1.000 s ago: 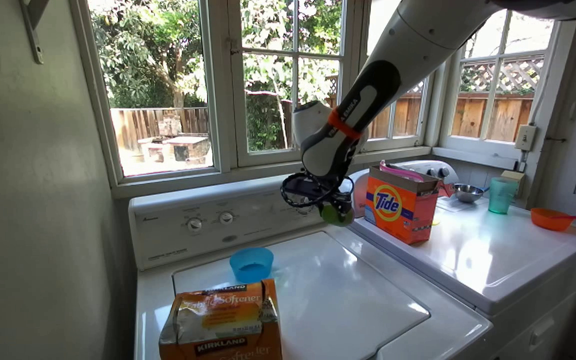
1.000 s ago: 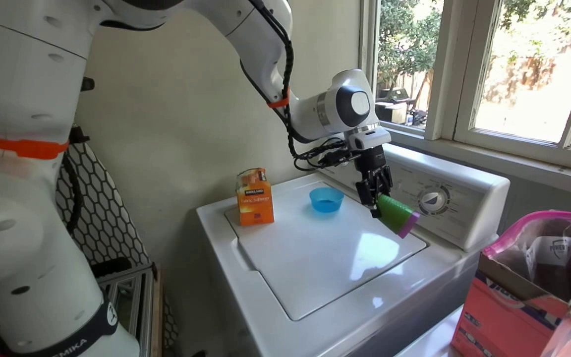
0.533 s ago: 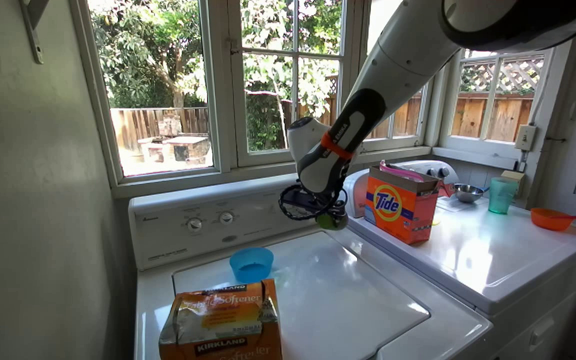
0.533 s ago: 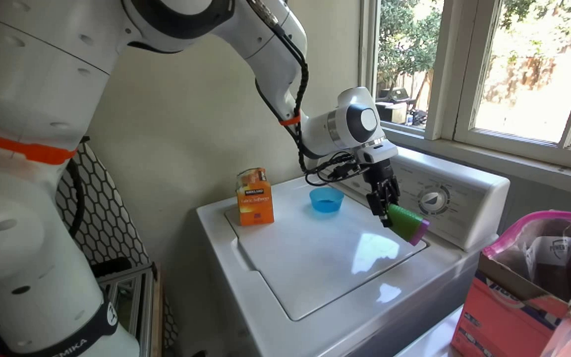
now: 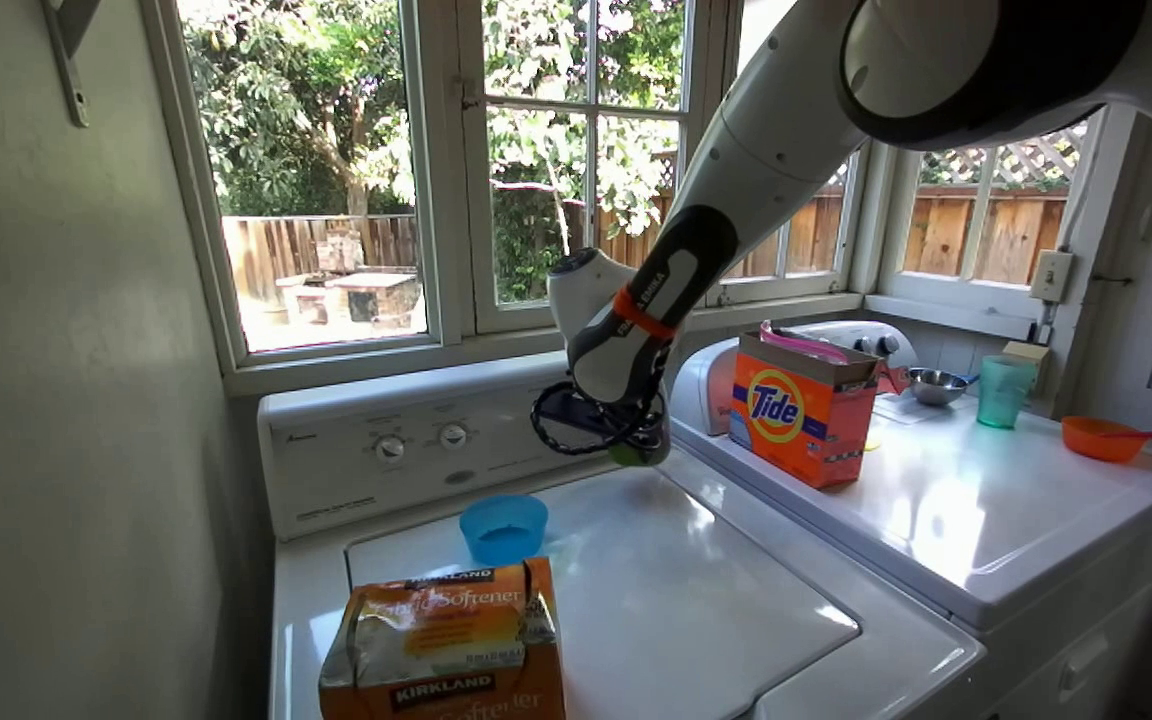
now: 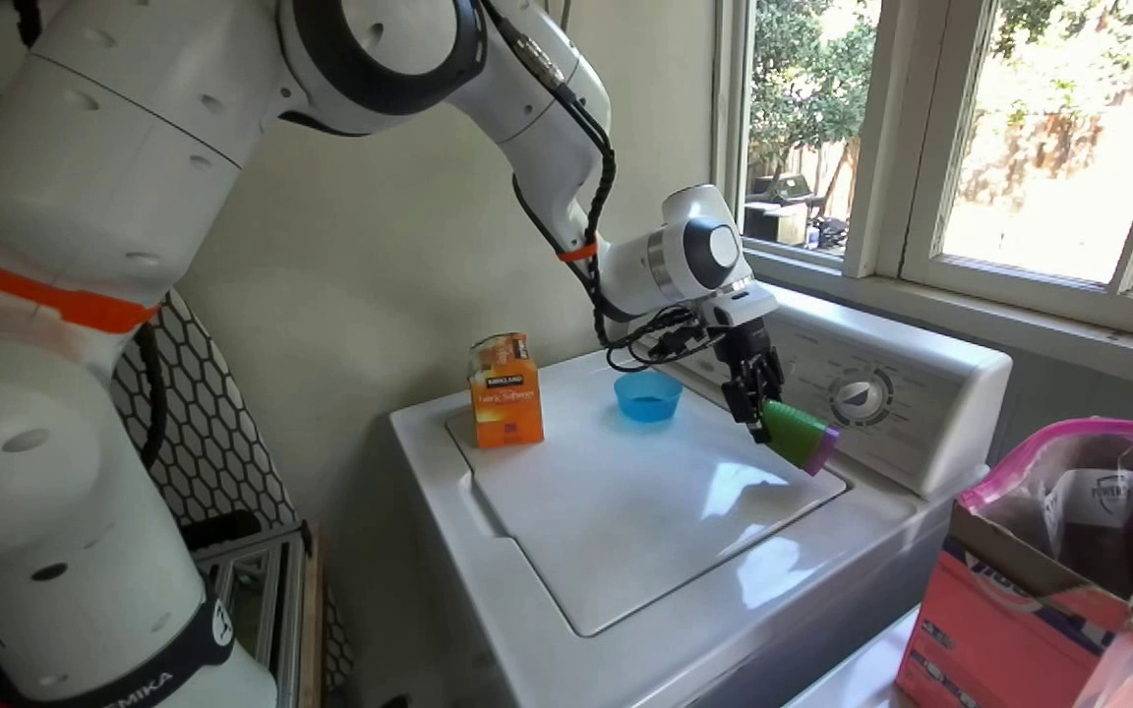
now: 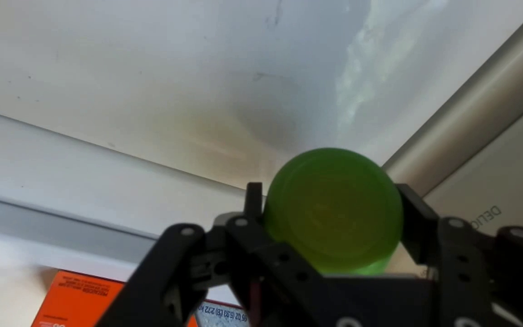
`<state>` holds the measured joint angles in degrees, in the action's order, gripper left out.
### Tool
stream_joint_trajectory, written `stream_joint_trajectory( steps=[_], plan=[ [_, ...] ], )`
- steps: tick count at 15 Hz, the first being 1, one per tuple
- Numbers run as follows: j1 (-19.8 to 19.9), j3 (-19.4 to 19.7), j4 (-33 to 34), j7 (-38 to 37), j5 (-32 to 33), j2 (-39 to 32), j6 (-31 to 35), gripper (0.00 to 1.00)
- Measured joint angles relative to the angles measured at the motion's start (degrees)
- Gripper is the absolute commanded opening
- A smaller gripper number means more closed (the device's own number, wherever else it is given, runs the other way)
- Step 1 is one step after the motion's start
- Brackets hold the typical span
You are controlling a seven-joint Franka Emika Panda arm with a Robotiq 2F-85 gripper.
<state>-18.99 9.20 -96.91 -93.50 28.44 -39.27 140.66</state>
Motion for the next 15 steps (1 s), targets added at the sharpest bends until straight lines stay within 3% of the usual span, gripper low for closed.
stream_joint_trajectory(
  steps=[1,5,15],
  plan=[
    [0.0,0.1,0.0,0.0,0.0,0.0,0.0,0.45],
    [0.0,0.5,0.0,-0.1,0.0,0.0,0.0,0.45],
    [-5.1,1.3,3.5,-3.4,0.2,-3.9,-0.9,0.45]
  ],
)
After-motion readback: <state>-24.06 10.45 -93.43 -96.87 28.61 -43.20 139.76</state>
